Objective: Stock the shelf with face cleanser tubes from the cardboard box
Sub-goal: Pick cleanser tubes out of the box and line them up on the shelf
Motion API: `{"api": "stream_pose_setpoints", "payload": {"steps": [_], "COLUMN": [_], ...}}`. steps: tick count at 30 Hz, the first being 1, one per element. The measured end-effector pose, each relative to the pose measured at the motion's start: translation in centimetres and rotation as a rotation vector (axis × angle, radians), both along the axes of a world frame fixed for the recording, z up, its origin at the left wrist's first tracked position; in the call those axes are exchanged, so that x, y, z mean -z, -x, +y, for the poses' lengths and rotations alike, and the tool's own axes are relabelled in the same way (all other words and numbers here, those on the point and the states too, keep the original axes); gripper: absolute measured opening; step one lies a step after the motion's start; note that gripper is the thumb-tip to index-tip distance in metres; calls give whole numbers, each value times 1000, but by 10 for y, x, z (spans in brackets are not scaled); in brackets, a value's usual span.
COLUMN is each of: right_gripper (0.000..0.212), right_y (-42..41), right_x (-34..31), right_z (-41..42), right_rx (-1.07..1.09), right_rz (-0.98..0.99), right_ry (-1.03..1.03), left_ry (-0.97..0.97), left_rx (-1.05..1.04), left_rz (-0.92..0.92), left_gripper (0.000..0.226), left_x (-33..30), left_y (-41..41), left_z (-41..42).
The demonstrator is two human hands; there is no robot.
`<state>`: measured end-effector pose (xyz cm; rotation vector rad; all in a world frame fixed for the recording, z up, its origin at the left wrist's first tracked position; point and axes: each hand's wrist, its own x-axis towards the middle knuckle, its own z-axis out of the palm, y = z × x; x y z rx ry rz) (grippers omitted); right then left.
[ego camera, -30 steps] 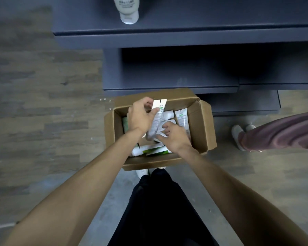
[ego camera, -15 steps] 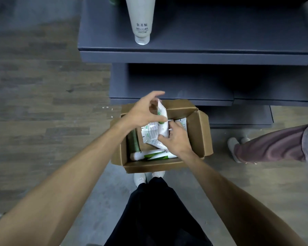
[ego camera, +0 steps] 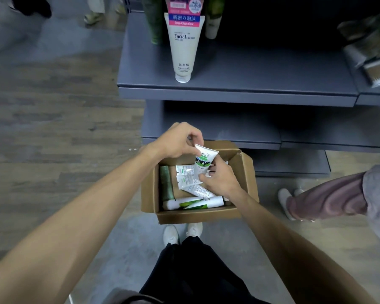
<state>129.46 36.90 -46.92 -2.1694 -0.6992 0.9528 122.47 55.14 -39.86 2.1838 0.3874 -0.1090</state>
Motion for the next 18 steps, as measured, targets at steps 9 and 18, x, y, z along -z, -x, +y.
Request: {"api": "stream_pose_setpoints", "payload": {"steps": [9, 18], "right_gripper": [40, 33], "right_y": [-7, -32], "right_x": [-48, -102], "right_z": [23, 72], "right_rx": [49, -17], "right_rz": [-66, -173], "right_ry": [-192, -333], "left_ry": [-121, -274], "left_rx": [-28, -112], "left_rz": [-43, -86], "left_gripper": [17, 19], "left_x": [-58, -134], "left_y": [1, -6], "left_z": [21, 49]}}
